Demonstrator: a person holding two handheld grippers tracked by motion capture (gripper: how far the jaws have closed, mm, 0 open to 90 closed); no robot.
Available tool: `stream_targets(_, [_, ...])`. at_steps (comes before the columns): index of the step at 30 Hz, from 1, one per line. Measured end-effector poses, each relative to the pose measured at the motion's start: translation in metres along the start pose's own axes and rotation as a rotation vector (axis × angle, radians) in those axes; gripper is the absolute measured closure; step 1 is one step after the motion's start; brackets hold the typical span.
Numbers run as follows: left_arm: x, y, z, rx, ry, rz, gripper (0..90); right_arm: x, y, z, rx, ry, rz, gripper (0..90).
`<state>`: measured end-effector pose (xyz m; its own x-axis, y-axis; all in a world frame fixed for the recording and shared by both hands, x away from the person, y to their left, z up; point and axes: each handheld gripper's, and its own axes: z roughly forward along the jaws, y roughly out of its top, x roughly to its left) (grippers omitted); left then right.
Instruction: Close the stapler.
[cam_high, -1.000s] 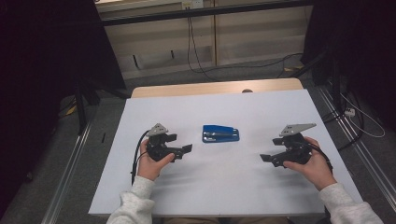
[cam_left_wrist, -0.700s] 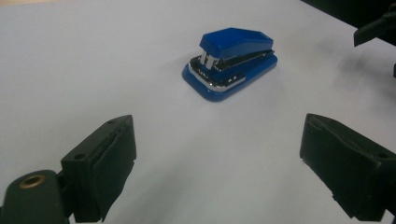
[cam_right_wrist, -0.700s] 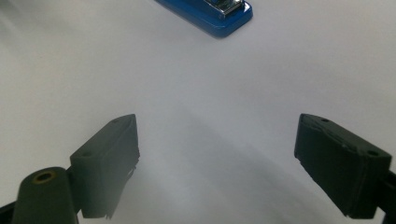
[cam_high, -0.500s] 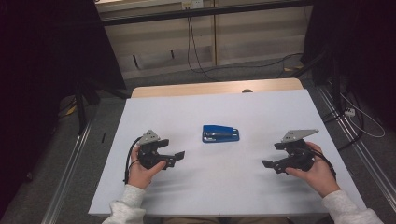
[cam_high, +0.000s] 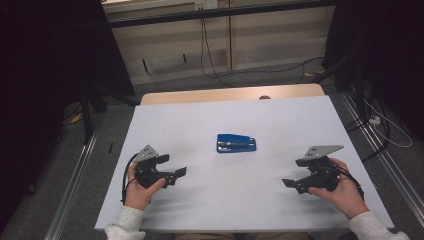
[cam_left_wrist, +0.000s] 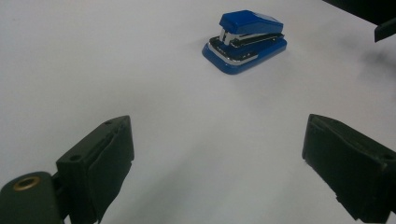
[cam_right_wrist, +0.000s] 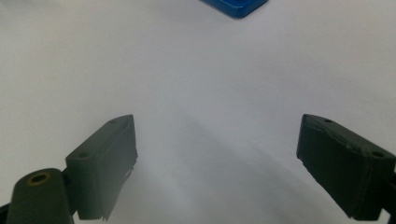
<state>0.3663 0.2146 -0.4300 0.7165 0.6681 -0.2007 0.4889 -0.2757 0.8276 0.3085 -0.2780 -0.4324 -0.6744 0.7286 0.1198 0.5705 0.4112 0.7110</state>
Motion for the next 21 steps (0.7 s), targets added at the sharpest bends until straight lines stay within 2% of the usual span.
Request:
stream_targets(1, [0.001, -0.001, -0.003, 0.009, -0.006, 0.004, 9.1, 0.000, 0.000, 0.000, -0.003, 0.001, 0.001, 11.6])
stream_targets(3, [0.001, -0.005, -0.007, -0.002, 0.004, -0.006, 9.2, 0.000, 0.000, -0.001, -0.001, 0.000, 0.001, 11.7])
stream_targets(11, [0.005, -0.019, -0.026, 0.010, 0.027, -0.009, 9.2, 0.000, -0.001, -0.001, 0.000, 0.000, 0.004, 11.6])
stream_targets(14, [0.006, -0.024, -0.032, 0.011, 0.023, -0.009, 9.2, 0.000, -0.001, -0.001, -0.002, 0.002, 0.001, 11.6])
stream_targets(21, [0.006, -0.026, -0.034, 0.010, 0.022, -0.010, 9.1, -0.001, 0.000, 0.000, 0.006, 0.002, -0.007, 11.6])
